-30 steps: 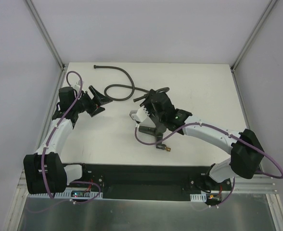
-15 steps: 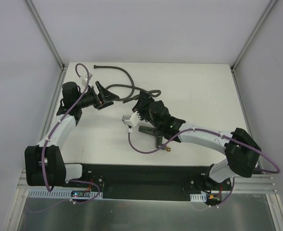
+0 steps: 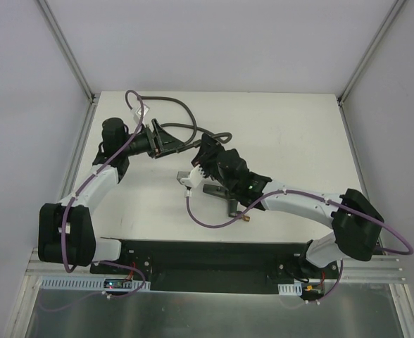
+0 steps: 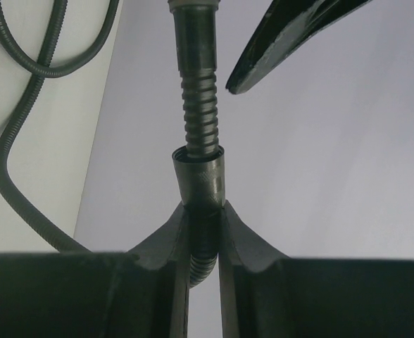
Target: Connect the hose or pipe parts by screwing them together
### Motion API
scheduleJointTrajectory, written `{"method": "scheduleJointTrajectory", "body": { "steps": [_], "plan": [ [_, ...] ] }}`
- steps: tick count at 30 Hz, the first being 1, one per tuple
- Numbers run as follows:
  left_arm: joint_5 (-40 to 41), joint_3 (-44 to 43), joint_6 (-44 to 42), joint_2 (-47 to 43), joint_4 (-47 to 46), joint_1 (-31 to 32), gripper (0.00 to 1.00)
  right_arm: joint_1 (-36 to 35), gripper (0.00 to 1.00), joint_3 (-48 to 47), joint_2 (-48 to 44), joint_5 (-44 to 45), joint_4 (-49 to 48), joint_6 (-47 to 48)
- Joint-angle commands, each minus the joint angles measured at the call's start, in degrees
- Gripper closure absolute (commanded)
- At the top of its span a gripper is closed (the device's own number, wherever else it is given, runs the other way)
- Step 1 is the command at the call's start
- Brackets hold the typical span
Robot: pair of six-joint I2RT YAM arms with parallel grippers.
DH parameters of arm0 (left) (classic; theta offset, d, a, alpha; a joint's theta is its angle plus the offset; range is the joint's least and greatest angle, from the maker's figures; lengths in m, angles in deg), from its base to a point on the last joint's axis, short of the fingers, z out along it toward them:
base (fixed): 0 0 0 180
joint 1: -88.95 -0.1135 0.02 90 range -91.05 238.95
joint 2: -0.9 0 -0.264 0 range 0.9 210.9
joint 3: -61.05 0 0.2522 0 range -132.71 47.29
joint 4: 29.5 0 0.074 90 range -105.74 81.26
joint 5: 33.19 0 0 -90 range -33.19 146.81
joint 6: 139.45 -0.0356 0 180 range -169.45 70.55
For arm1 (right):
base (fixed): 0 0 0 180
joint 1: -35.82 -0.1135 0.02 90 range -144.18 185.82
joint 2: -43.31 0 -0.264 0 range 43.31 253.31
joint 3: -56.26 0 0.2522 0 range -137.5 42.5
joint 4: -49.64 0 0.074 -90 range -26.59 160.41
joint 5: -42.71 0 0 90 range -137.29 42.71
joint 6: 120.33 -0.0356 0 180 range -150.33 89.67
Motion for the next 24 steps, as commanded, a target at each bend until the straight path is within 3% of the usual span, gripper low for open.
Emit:
{"method": "scheduleJointTrajectory", "body": {
  "steps": [1, 3, 10, 15, 24],
  "plan": [
    [-1.11, 0.36, 0.71, 0.34, -4.83, 2.52, 0.26, -0.60, 0.86, -1.54, -3.77, -1.05, -0.88, 9.40],
    [-1.28, 0.45, 2.46, 1.05, -6.92, 3.48, 0.34, -0.69, 0.86, -1.36, -4.13, -1.49, -0.70, 7.28],
    [-4.44, 3.17, 9.50, 2.98, -16.43, 3.93, 0.50, -0.69, 0.85, 0.48, -6.32, -2.02, 1.32, 1.48],
    [-6.90, 3.08, 9.06, 5.09, -18.36, 4.45, 0.37, -0.52, 0.88, 1.28, -6.76, -2.63, 1.41, -1.07],
    [-9.01, 4.23, 11.96, 6.32, -26.45, 6.74, 0.35, -0.61, 0.87, 3.30, -7.73, -4.22, -0.34, -3.54]
  ]
}}
